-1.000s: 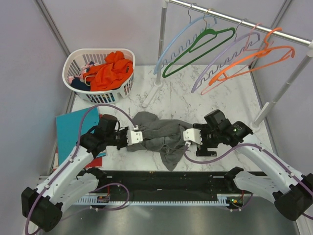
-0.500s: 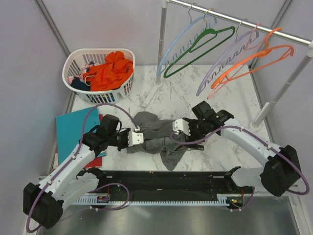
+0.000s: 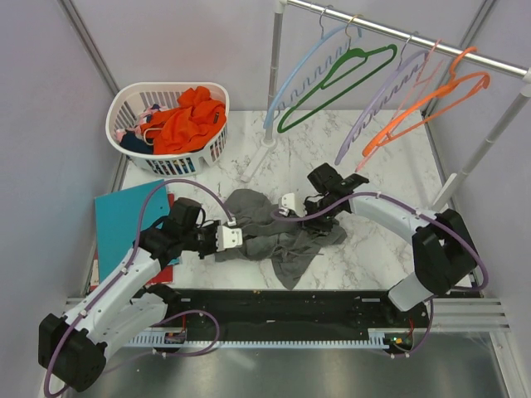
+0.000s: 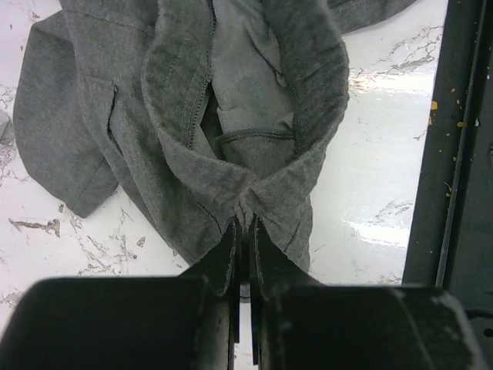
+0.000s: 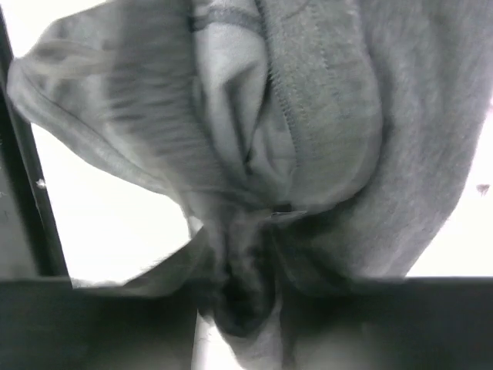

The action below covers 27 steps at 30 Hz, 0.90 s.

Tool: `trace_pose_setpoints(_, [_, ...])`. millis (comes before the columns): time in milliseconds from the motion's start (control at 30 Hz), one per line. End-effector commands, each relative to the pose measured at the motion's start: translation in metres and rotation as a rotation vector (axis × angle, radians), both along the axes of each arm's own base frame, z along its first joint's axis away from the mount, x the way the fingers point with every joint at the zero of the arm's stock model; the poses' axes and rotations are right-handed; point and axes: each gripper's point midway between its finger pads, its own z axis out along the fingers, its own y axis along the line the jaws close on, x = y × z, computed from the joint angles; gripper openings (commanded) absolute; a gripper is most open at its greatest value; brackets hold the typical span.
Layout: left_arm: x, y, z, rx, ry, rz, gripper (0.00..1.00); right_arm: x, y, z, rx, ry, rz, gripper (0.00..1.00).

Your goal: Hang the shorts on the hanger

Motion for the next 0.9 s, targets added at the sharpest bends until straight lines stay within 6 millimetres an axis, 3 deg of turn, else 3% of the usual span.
trace_pose_setpoints(0, [0.013,0.002,0.014,-0.026,-0.003,0.101,0.02,-0.012,0.003,0.029,0.054,0.008,-0.008,0.08])
trace_pose_setpoints(33, [0.014,0.002,0.019,-0.048,0.019,0.15,0.02,-0.013,-0.001,0.048,0.078,-0.039,-0.057,0.0])
trace_pose_setpoints(100, [0.026,0.003,0.044,-0.101,-0.019,0.229,0.02,-0.015,-0.008,0.066,0.102,-0.099,-0.108,0.0])
trace_pose_setpoints(167, [0.035,0.002,0.071,-0.191,-0.024,0.322,0.02,-0.008,-0.02,0.105,0.145,-0.228,-0.218,0.0])
trace_pose_setpoints(333, [0.054,-0.013,0.189,-0.461,-0.148,0.384,0.02,0.015,-0.041,0.202,0.255,-0.495,-0.413,0.0])
trace_pose_setpoints(367, [0.057,-0.016,0.205,-0.486,-0.161,0.383,0.02,0.022,-0.044,0.236,0.296,-0.566,-0.447,0.0])
trace_pose_setpoints(400, [0.058,-0.016,0.244,-0.537,-0.222,0.373,0.02,0.024,-0.045,0.252,0.316,-0.593,-0.458,0.0])
trace_pose_setpoints(433, [0.064,-0.019,0.259,-0.554,-0.239,0.37,0.02,0.025,-0.045,0.267,0.336,-0.619,-0.463,0.0])
trace_pose_setpoints(467, [0.066,-0.019,0.277,-0.575,-0.269,0.368,0.02,0.025,-0.047,0.301,0.385,-0.68,-0.468,0.0])
trace_pose_setpoints(500, [0.062,-0.018,0.308,-0.613,-0.326,0.348,0.02,0.027,-0.046,0.308,0.385,-0.682,-0.466,0.0])
trace_pose_setpoints(533, [0.065,-0.02,0.319,-0.619,-0.343,0.338,0.02,0.027,-0.046,0.318,0.395,-0.699,-0.465,0.0])
trace_pose_setpoints(567, [0.06,-0.019,0.343,-0.65,-0.384,0.323,0.02,0.026,-0.047,0.339,0.428,-0.731,-0.46,0.0])
trace_pose_setpoints(633, [0.061,-0.019,0.352,-0.654,-0.395,0.317,0.02,0.024,-0.046,0.347,0.438,-0.743,-0.442,0.0])
trace_pose_setpoints(733, [0.059,-0.017,0.335,-0.606,-0.387,0.31,0.02,0.017,-0.045,0.33,0.422,-0.716,-0.404,0.0])
trace_pose_setpoints(767, [0.057,-0.015,0.313,-0.572,-0.361,0.314,0.02,0.016,-0.042,0.302,0.386,-0.667,-0.389,0.0])
trace_pose_setpoints(800, [0.056,-0.014,0.299,-0.547,-0.354,0.316,0.02,0.009,-0.039,0.293,0.393,-0.645,-0.357,0.0])
trace_pose_setpoints(833, [0.056,-0.011,0.285,-0.511,-0.356,0.313,0.02,0.007,-0.038,0.26,0.352,-0.59,-0.346,0.0])
trace_pose_setpoints(867, [0.053,-0.009,0.262,-0.473,-0.326,0.313,0.02,0.005,-0.036,0.247,0.342,-0.57,-0.33,0.0])
